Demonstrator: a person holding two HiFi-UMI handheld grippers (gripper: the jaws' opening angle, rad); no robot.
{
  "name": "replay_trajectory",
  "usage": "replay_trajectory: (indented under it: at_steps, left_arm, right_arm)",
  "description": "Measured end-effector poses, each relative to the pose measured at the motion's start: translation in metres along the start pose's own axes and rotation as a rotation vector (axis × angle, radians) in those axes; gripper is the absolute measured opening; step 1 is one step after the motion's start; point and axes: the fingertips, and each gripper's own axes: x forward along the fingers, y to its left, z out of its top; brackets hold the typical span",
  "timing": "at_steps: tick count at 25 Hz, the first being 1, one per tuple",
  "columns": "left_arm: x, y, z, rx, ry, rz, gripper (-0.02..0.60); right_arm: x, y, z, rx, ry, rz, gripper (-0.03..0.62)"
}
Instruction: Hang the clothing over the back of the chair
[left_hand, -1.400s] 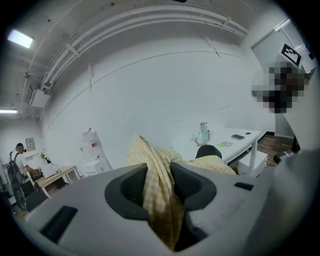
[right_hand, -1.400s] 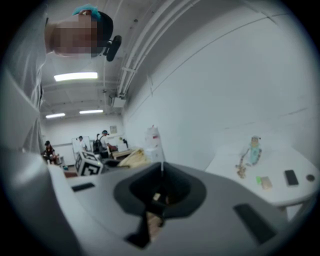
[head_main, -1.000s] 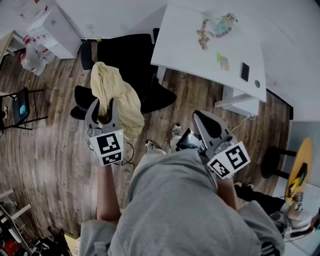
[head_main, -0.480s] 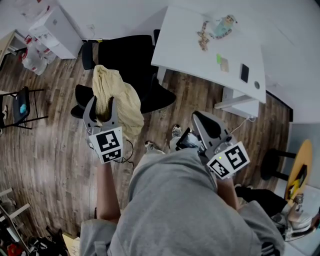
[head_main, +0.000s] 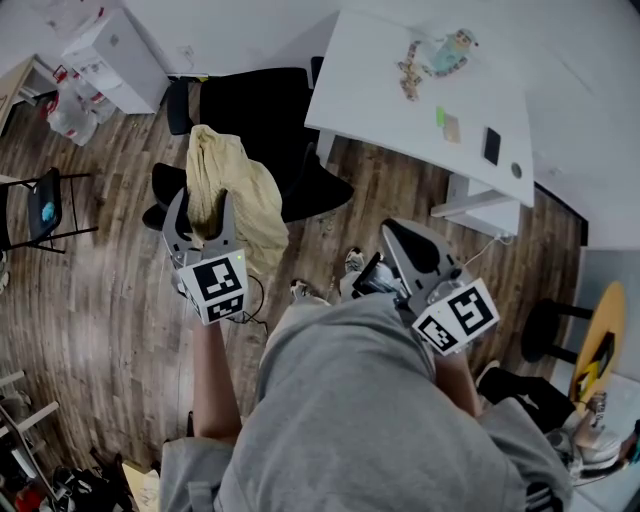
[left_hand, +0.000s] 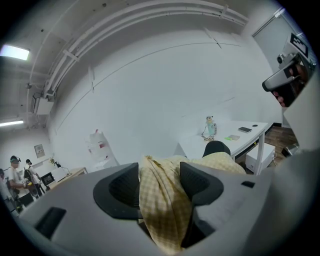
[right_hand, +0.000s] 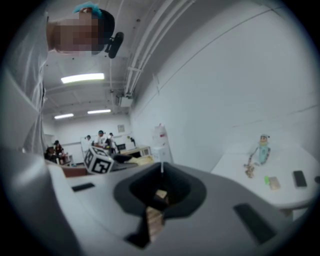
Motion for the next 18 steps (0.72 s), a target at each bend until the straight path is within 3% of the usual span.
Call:
replay_trajectory:
  at_steps: [7,10,15,18]
  left_arm:
    - [-0.012,0.003,0.007,0.01,-0.02,0.018,0.277]
    - [-0.021,0.007,0.011,0.027,-0.046,0.064,0.204]
    - [-0.038,0.015,0.021,-0.012,-0.083,0.102,0.067]
    - [-0.046,0.015,0.022,-0.024,-0.092,0.105,0.044]
  right_arm:
    - [-0.001,0.0,0.0,0.006,-0.006,0.014,0.035]
    - [-0.001,-0.001,-0.001,0.009,-0.006,0.024,0.035]
    - [0.001,0.003,0.002,0.003,-0.009,0.052,0.035]
    - [0.0,0.004,0.001,0.003,-0.013,0.064,0.035]
